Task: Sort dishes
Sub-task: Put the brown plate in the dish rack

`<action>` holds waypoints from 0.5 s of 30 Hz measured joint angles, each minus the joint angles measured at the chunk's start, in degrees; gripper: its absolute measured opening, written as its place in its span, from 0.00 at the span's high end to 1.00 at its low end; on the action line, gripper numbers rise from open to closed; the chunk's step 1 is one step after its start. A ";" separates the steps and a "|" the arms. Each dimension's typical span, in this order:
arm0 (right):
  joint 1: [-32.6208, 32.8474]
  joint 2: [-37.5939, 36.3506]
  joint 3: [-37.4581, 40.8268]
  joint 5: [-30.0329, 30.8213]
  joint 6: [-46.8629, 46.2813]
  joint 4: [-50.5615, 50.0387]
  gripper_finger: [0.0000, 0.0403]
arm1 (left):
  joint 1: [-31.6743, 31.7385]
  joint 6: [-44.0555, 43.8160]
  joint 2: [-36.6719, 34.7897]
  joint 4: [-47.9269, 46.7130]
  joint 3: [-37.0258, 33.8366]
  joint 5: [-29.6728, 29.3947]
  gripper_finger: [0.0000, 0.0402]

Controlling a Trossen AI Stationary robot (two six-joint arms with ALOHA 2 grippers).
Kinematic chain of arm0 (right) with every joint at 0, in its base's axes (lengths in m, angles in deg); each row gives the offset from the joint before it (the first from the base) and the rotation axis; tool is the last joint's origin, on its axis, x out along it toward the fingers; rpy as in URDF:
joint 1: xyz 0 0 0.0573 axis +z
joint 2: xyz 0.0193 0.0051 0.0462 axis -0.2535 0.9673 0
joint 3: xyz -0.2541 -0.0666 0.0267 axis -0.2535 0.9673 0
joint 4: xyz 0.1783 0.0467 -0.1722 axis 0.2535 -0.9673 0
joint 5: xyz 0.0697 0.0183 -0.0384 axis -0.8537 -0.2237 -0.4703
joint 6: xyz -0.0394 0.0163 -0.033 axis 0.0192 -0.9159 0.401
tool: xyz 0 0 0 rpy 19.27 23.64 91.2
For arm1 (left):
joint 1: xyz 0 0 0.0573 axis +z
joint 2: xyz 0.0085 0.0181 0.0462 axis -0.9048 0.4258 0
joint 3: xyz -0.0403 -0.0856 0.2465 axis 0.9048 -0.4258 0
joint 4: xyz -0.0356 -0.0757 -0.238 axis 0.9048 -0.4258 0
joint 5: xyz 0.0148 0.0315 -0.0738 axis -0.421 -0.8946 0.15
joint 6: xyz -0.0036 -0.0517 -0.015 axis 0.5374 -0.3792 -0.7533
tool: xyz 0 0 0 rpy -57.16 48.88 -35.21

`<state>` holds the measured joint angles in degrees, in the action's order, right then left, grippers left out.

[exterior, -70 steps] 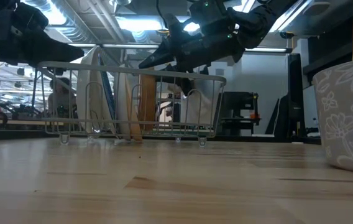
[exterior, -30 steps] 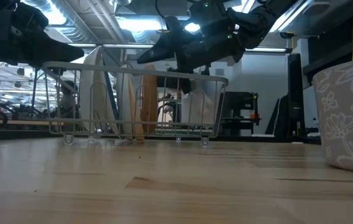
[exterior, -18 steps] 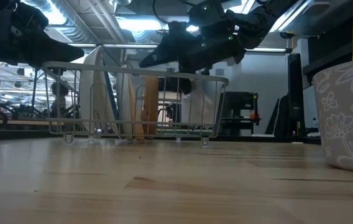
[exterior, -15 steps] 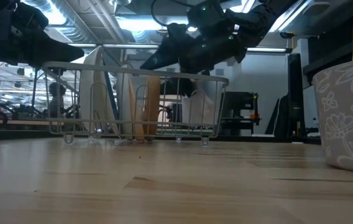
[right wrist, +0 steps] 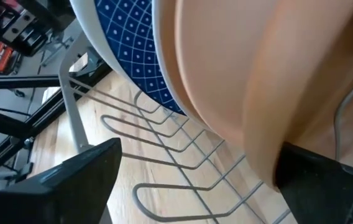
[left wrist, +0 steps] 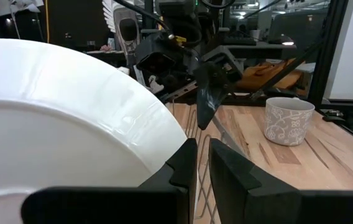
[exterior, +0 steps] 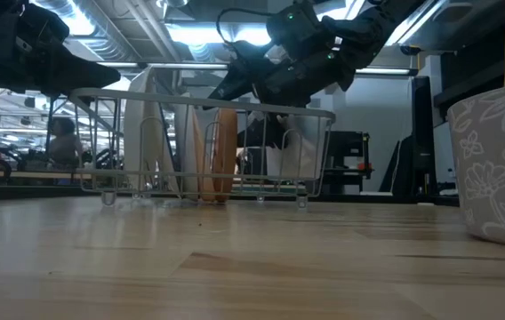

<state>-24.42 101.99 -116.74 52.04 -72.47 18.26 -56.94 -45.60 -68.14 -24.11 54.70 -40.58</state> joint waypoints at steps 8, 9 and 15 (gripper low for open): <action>0.00 -1.79 0.02 3.65 1.00 -4.58 0.01 | 0.00 -0.01 -0.02 0.02 0.00 0.00 0.92; 0.00 -2.52 0.03 4.44 1.61 -6.08 0.01 | 0.00 0.00 0.00 0.00 0.00 0.00 0.92; 0.86 -6.21 0.07 11.13 3.31 -12.17 0.01 | -0.01 0.00 0.00 0.02 0.00 0.00 0.92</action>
<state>-23.57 95.78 -116.67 63.17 -69.17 6.09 -56.95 -45.60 -68.14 -24.09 54.70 -40.58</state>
